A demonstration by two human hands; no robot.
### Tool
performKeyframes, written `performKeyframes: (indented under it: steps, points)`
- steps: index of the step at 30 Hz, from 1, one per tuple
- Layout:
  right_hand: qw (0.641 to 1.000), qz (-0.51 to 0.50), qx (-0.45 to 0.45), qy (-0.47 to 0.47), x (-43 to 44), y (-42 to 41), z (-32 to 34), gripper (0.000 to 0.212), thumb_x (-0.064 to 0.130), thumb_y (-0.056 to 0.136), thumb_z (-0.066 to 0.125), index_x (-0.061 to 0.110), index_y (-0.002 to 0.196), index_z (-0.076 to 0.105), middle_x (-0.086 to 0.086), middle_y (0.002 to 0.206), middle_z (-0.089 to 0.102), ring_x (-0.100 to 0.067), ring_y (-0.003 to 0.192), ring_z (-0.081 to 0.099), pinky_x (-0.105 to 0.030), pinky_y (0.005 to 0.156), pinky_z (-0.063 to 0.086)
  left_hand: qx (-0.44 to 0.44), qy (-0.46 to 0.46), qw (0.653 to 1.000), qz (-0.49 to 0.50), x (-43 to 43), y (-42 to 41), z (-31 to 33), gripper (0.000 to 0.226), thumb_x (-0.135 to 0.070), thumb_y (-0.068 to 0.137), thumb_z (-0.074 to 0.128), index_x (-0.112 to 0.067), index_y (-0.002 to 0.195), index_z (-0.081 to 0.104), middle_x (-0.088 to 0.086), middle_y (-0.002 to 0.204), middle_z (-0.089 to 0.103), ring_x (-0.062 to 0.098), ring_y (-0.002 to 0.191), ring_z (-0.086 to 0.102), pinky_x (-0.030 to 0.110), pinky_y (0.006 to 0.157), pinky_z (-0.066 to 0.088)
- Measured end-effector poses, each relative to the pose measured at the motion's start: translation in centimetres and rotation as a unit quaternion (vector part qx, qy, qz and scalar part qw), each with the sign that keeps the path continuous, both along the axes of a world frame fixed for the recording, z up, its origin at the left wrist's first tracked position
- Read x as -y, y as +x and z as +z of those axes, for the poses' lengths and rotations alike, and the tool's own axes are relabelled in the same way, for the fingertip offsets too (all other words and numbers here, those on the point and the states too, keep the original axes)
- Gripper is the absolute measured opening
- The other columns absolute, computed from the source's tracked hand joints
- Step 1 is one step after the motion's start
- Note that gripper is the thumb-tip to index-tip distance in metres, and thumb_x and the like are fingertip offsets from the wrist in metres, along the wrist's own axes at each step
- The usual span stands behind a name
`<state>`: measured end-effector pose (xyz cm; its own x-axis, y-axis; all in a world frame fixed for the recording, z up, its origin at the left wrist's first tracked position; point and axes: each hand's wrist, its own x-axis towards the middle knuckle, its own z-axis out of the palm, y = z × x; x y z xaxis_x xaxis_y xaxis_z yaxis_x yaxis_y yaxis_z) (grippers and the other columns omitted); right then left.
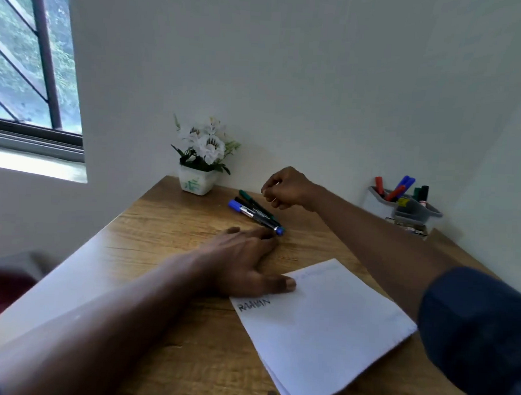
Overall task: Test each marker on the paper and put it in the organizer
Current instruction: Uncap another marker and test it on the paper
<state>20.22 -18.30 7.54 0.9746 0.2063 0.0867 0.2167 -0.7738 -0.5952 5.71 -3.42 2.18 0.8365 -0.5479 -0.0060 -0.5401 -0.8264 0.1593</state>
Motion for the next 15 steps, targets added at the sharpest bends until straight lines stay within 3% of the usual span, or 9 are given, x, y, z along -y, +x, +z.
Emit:
performKeyframes:
  steps: [3, 8, 12, 15]
  points:
    - [0.998, -0.016, -0.05, -0.045, -1.3, 2.1, -0.1, 0.017, 0.011, 0.087, 0.073, 0.004, 0.103, 0.074, -0.011, 0.09, 0.075, -0.017, 0.072, 0.069, -0.025, 0.058, 0.056, -0.007, -0.004, 1.0, 0.004, 0.4, 0.2, 0.0, 0.101, -0.088, 0.081, 0.036, -0.022, 0.157, 0.028, -0.001, 0.168, 0.016, 0.019, 0.15, 0.025, 0.047, 0.124, 0.014]
    - [0.993, -0.042, -0.092, -0.056, -1.8, 3.4, -0.2, 0.016, 0.008, 0.084, 0.076, 0.002, 0.098, 0.075, -0.011, 0.085, 0.074, -0.016, 0.066, 0.066, -0.026, 0.057, 0.055, -0.036, 0.017, 0.999, 0.006, 0.8, 0.6, -0.2, 0.108, -0.089, 0.081, 0.031, -0.021, 0.162, 0.012, -0.001, 0.17, 0.001, 0.018, 0.155, 0.008, 0.051, 0.125, 0.001]
    - [0.994, -0.028, -0.098, -0.046, -2.2, 3.3, -0.6, 0.028, 0.014, 0.08, 0.083, 0.0, 0.103, 0.075, -0.012, 0.091, 0.074, -0.019, 0.077, 0.068, -0.032, 0.068, 0.06, -0.043, 0.023, 0.999, 0.007, 0.9, 0.5, -0.2, 0.109, -0.089, 0.081, 0.029, -0.021, 0.162, 0.006, -0.001, 0.17, -0.004, 0.016, 0.155, -0.001, 0.053, 0.125, -0.001]
    - [0.996, -0.026, -0.066, -0.062, -2.6, 3.2, -0.9, 0.025, 0.01, 0.078, 0.083, 0.0, 0.1, 0.077, -0.017, 0.1, 0.076, -0.024, 0.083, 0.072, -0.038, 0.077, 0.063, -0.04, 0.019, 0.999, 0.009, 1.0, 0.5, 0.0, 0.108, -0.089, 0.082, 0.03, -0.02, 0.162, 0.007, -0.001, 0.17, -0.004, 0.016, 0.155, 0.0, 0.053, 0.125, -0.001]
